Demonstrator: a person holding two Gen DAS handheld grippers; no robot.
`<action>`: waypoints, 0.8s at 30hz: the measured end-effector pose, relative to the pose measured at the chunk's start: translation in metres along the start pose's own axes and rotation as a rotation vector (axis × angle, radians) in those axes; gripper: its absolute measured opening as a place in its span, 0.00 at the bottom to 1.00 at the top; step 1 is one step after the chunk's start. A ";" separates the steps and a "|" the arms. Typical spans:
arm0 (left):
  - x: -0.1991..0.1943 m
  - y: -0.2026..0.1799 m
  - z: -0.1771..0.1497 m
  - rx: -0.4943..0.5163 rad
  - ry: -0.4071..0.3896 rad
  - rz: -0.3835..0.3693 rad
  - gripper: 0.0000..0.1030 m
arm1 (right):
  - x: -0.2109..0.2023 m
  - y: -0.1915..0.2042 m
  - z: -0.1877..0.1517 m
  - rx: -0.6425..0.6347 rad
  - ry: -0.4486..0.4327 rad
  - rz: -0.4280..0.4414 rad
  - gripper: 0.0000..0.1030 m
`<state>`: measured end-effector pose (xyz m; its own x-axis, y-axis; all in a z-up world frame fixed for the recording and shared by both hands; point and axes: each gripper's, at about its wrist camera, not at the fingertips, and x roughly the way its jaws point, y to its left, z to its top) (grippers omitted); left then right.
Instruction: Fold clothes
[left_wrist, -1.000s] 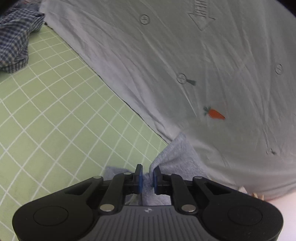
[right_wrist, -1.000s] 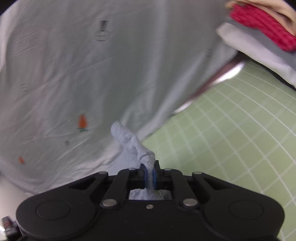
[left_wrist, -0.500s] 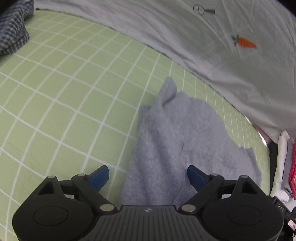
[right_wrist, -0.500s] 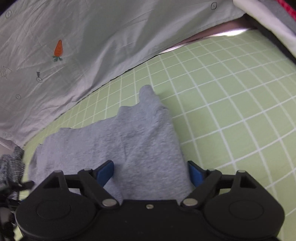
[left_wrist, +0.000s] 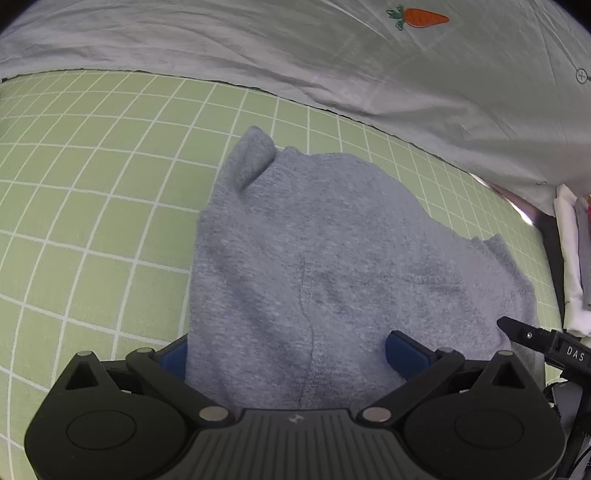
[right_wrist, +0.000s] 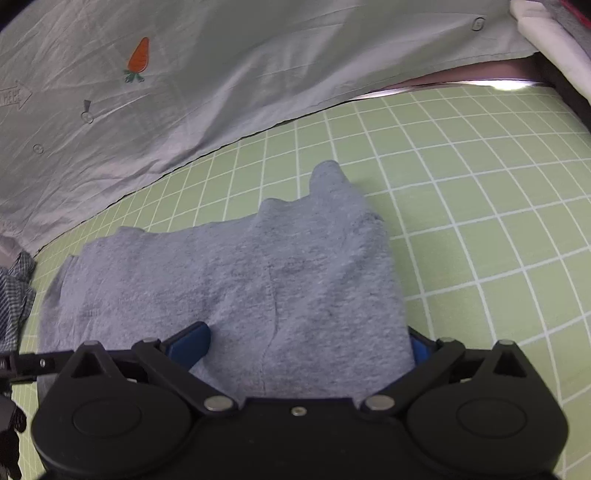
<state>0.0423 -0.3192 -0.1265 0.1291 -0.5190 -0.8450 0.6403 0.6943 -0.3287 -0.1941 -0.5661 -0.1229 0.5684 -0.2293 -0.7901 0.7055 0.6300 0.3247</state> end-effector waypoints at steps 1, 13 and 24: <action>0.000 -0.002 -0.001 0.005 -0.008 0.010 1.00 | 0.000 0.001 -0.001 -0.003 -0.006 -0.008 1.00; 0.000 -0.027 -0.014 -0.020 -0.046 0.029 0.88 | 0.010 0.043 -0.017 -0.046 0.035 0.052 1.00; -0.061 -0.038 -0.073 -0.074 -0.024 -0.140 0.36 | -0.057 0.045 -0.070 0.129 0.024 0.231 0.43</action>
<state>-0.0452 -0.2771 -0.0937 0.0606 -0.6244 -0.7787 0.5956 0.6487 -0.4738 -0.2243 -0.4724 -0.0998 0.7120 -0.0718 -0.6985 0.6067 0.5637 0.5604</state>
